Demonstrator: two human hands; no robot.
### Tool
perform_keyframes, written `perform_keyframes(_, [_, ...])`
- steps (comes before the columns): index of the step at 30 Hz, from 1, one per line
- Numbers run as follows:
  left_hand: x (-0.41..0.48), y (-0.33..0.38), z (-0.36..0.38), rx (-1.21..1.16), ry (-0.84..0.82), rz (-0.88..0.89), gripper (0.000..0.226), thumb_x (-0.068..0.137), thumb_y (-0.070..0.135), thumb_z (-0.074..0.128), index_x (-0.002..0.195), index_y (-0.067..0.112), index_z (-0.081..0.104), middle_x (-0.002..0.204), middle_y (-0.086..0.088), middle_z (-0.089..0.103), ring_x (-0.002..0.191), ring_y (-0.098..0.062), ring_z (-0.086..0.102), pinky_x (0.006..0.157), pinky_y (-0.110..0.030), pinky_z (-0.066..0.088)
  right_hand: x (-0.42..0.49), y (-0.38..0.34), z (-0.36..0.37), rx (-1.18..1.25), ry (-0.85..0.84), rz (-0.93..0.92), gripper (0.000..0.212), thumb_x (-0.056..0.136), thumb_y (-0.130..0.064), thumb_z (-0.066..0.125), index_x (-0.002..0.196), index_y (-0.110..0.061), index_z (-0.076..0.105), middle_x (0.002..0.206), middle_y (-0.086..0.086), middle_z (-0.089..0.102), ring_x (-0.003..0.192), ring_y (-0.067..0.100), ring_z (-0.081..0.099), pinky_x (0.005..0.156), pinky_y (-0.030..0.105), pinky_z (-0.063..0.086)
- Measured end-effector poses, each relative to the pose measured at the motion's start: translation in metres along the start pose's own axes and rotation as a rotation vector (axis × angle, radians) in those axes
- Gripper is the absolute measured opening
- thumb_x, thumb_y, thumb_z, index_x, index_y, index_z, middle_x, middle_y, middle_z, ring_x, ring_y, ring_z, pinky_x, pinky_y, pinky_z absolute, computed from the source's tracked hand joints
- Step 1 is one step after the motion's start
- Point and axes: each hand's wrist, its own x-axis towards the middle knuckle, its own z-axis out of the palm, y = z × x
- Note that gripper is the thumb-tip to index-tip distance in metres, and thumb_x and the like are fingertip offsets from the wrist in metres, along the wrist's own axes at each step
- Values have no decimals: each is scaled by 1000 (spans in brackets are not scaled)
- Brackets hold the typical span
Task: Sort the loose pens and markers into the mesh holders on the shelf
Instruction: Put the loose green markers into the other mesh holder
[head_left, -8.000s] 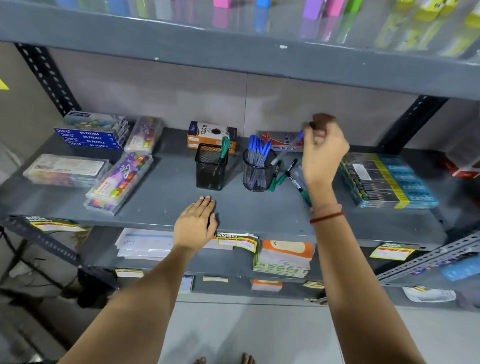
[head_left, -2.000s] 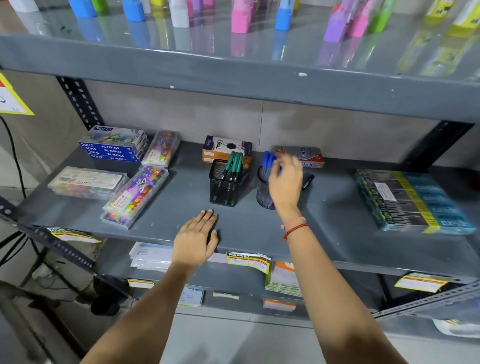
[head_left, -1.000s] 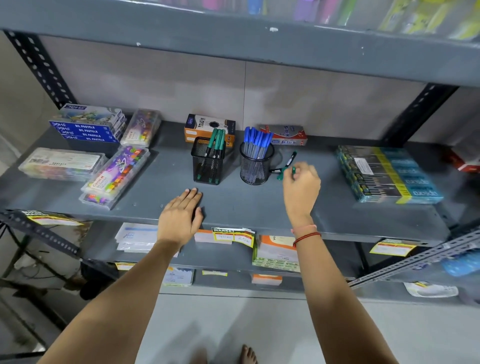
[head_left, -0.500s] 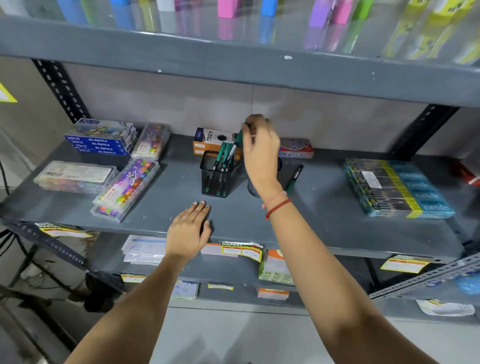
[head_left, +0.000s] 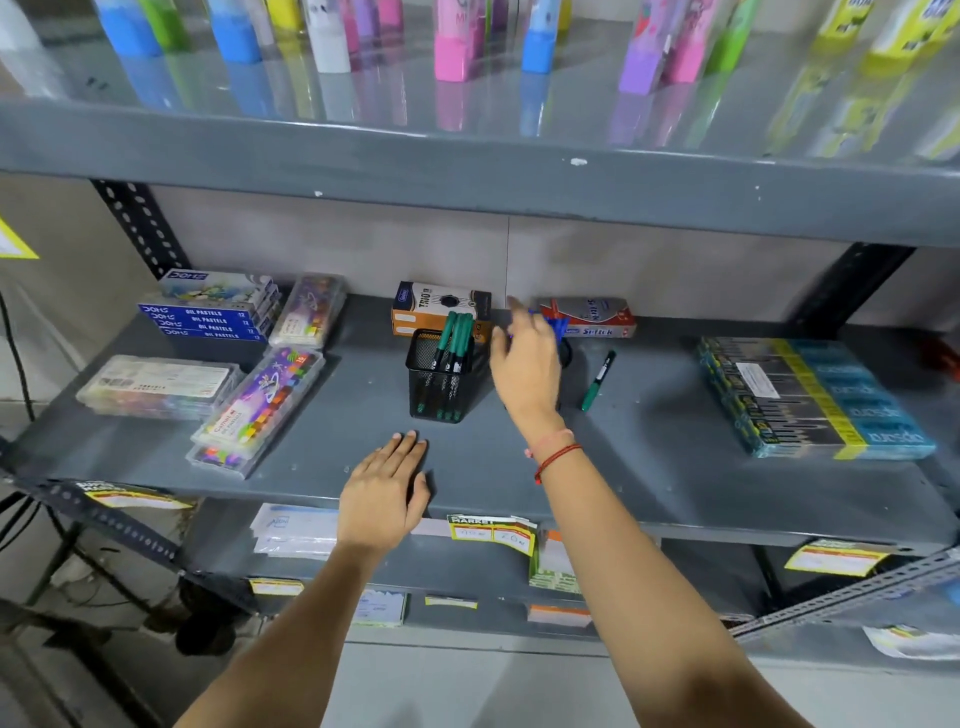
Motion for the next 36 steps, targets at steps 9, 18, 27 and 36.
perform_keyframes(9, [0, 2, 0, -4, 10, -6, 50, 87, 30, 33, 118, 5, 64, 123, -12, 64, 117, -29, 57, 95, -45, 47, -3, 95, -29, -162, -32, 298, 40, 90, -1, 47, 129, -5, 50, 120, 24, 56, 116, 38, 48, 89, 43, 47])
perform_keyframes(18, [0, 1, 0, 9, -22, -12, 54, 89, 33, 29, 125, 6, 59, 129, -13, 60, 122, -29, 53, 99, -46, 44, -37, 116, -13, -407, -235, 221, 25, 92, -8, 52, 112, 5, 59, 118, 23, 60, 115, 38, 48, 93, 44, 47])
perform_keyframes(27, [-1, 3, -2, 6, -18, -10, 56, 89, 35, 27, 124, 5, 59, 129, -14, 59, 122, -30, 53, 99, -46, 43, -63, 105, -46, -210, 56, 346, 19, 88, -3, 52, 103, 6, 59, 101, 27, 66, 100, 41, 57, 83, 44, 48])
perform_keyframes(36, [-1, 3, -2, 14, -19, -23, 55, 89, 34, 27, 124, 6, 60, 128, -12, 60, 122, -28, 53, 100, -44, 42, -19, 6, -90, 343, 389, -4, 9, 89, -9, 61, 94, -2, 65, 86, 17, 70, 75, 27, 65, 74, 37, 56])
